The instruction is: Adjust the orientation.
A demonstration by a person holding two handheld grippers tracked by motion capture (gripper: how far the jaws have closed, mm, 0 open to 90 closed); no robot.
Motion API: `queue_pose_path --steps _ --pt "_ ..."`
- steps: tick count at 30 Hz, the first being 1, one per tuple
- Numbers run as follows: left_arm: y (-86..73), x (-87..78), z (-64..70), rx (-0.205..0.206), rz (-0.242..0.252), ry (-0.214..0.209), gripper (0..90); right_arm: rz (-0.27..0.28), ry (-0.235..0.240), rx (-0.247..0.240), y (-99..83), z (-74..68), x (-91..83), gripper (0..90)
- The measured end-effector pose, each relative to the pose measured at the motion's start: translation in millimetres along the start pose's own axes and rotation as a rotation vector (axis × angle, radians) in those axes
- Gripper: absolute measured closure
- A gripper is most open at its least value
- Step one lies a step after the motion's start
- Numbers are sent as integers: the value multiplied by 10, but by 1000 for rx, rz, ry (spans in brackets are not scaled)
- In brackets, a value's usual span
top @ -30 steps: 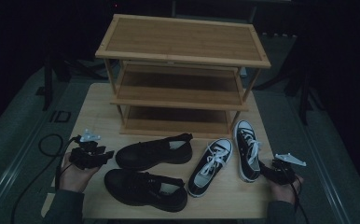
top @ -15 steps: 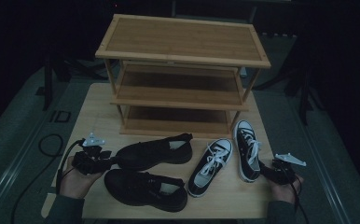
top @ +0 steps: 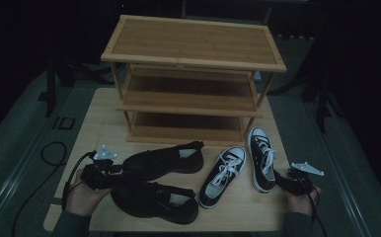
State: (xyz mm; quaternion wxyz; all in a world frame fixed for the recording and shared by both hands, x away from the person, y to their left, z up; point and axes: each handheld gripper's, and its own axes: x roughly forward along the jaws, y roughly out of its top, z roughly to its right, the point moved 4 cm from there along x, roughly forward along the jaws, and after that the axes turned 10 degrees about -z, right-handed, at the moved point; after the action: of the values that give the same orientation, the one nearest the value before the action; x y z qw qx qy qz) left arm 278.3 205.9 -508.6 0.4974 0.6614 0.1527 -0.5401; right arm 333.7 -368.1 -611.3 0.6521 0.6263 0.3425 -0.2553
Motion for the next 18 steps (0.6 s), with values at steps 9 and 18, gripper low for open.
queue_pose_path --steps 9,18 --pt "-44 17 96 12 -7 -48 583 0 0 0 0 0 0 361" --pt "-58 56 176 36 -23 -56 584 -1 0 1 0 -1 -1 361"
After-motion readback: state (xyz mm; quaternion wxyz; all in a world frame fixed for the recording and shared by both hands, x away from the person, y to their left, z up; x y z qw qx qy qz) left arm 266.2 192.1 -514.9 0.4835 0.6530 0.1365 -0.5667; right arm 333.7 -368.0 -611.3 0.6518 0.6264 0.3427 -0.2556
